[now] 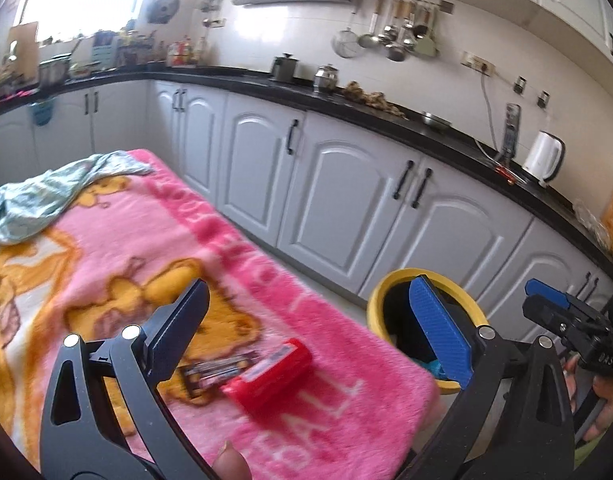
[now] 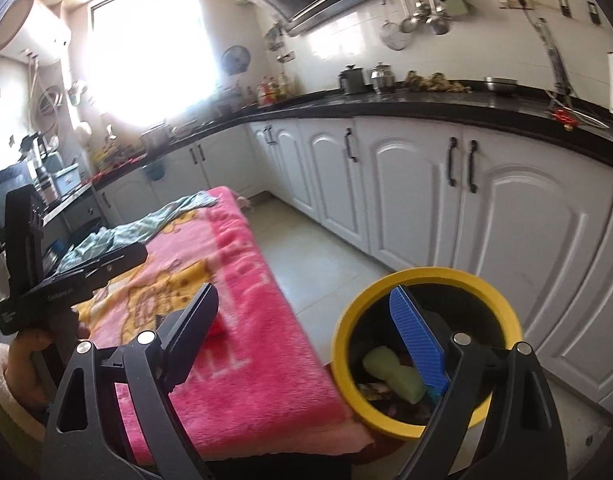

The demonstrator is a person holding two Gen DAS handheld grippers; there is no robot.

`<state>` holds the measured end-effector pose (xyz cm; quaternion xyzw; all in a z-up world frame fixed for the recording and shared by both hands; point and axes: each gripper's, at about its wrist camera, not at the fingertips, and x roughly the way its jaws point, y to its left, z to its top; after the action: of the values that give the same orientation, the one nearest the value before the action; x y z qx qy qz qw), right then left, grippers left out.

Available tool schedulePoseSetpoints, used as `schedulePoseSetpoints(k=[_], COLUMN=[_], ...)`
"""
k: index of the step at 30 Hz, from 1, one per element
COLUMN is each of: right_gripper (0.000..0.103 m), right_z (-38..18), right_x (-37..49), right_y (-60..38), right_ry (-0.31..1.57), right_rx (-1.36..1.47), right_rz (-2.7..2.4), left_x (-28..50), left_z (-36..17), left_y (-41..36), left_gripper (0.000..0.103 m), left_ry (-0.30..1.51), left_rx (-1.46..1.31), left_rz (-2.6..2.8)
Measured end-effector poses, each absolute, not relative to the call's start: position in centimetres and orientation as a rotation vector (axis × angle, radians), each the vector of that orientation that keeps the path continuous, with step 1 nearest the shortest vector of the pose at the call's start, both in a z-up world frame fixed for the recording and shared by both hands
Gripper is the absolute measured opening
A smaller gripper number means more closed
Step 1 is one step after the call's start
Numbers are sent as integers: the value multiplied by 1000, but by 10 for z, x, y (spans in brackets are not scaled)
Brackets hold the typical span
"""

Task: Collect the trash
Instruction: 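Move both open tools back to the chocolate bar and red cylinder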

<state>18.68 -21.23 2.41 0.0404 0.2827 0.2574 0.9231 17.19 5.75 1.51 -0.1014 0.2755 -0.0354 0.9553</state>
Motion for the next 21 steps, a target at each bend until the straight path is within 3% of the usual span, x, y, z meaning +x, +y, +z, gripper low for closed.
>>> schedulePoseSetpoints(k=[12,15,18,20,21], right_gripper=[85,97,97,97,97], right_z=[0,-12,-24,-36,-41], right_x=[182,181,182,186,187], right_y=[-129,-109,-91,-75,-69], right_ry=[652,658,667,692,698], right_rx=[-18,-58,-93,-133,-146], right_rz=[676,704,740,759,770], left_x=[151,152,155,157,159], left_z=[-10,-25,-42,-54,-62], left_y=[140,156,168,176,180], left_gripper=[92,92,92,87,79], left_ry=[598,653,706,739,758], left_rx=[-271,-294,-350,-418,-476], left_rz=[69,67,46,14,-14])
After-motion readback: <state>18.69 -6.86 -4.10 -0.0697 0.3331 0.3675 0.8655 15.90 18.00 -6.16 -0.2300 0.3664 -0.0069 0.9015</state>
